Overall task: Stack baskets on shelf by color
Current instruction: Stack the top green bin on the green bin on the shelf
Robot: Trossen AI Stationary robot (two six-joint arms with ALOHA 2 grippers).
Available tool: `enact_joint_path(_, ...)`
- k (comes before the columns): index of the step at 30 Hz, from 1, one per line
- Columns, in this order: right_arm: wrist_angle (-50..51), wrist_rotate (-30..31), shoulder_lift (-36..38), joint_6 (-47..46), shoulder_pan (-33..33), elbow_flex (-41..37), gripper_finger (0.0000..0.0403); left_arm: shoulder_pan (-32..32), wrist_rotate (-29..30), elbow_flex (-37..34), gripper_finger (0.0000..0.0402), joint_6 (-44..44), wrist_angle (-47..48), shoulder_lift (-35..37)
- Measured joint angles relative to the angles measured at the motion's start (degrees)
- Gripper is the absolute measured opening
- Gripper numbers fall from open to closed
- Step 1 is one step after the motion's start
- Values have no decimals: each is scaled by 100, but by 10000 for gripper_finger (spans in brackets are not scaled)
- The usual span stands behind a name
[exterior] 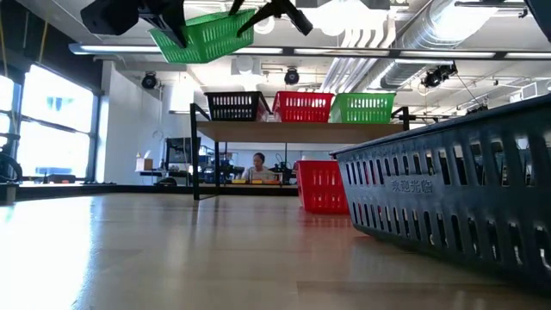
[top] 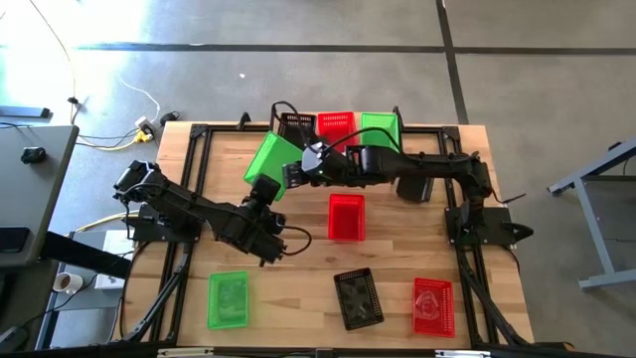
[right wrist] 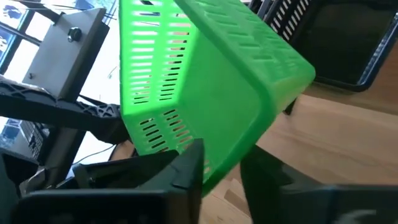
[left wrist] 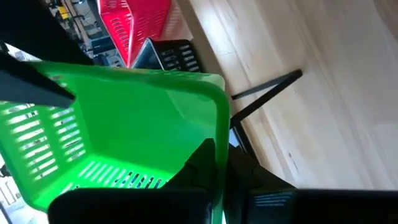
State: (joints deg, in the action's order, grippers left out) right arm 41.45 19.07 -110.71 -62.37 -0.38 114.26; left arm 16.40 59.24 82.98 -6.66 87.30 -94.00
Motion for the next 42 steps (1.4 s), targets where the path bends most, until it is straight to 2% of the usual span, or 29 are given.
enact_joint_path(4,-11,83,-57,73,-2,0,17,-1,-68,0,2,-5,-8,0)
enact_joint_path(6,-63,139,-64,124,-2,0,7,10,-10,0,7,-9,-60,0)
enact_joint_path(9,-61,217,-64,111,-8,0,9,10,48,0,17,-15,-124,2)
enact_joint_path(13,-63,248,-63,138,-13,0,3,17,-152,0,39,-8,-150,2)
enact_joint_path(19,-48,322,-66,153,-41,-4,1,20,-555,3,95,197,-222,2)
enact_joint_path(25,-35,339,-66,285,-120,-4,1,36,-367,4,161,503,-419,2)
enact_joint_path(28,-20,338,-64,391,-193,-4,1,93,-20,4,183,784,-419,2)
enact_joint_path(32,8,339,-64,557,-300,-4,0,211,471,9,195,937,-421,2)
enact_joint_path(42,0,167,-23,1003,-580,-4,0,429,568,9,194,983,-422,2)
